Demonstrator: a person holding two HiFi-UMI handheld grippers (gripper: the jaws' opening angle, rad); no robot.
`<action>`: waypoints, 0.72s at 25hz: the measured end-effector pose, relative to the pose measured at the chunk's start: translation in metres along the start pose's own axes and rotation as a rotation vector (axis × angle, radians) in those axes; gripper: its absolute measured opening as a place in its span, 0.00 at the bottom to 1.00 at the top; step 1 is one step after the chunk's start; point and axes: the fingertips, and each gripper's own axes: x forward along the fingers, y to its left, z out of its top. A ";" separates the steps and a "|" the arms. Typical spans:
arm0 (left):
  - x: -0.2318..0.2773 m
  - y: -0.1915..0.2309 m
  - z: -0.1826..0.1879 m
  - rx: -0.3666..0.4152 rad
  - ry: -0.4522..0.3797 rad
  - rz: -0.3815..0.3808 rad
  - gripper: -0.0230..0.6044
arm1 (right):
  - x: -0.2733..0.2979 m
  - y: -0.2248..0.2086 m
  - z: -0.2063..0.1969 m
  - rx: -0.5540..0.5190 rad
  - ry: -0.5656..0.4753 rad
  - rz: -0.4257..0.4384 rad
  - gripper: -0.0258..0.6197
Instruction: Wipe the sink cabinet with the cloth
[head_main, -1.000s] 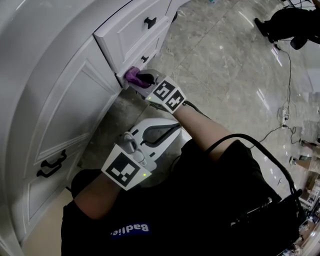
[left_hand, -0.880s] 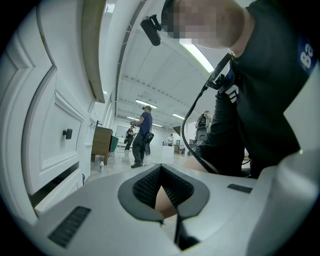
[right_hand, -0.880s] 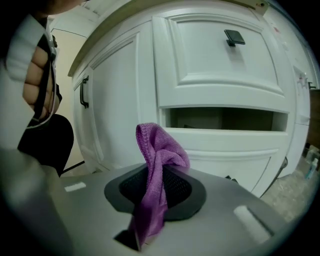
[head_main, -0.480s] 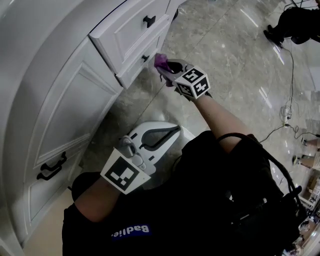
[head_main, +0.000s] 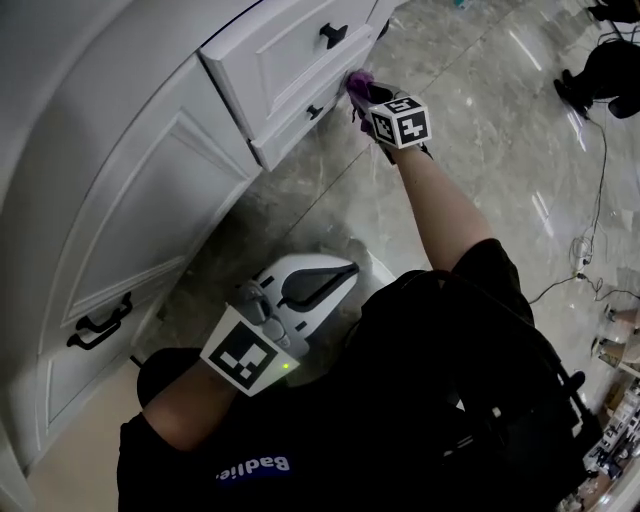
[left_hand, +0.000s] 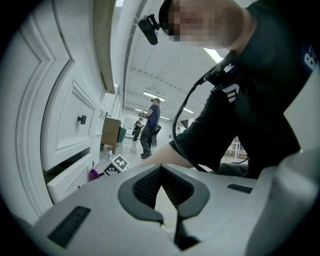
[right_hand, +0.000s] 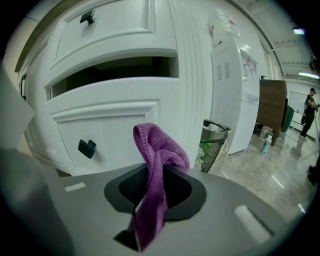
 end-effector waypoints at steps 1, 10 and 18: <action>0.000 0.001 -0.002 -0.003 0.003 0.003 0.04 | 0.005 0.003 -0.004 -0.008 0.015 0.007 0.15; 0.008 -0.001 -0.002 -0.008 -0.015 -0.035 0.04 | 0.016 0.085 -0.036 -0.105 0.085 0.179 0.15; 0.010 -0.003 -0.001 -0.003 -0.030 -0.067 0.04 | 0.006 0.168 -0.037 -0.115 0.040 0.313 0.15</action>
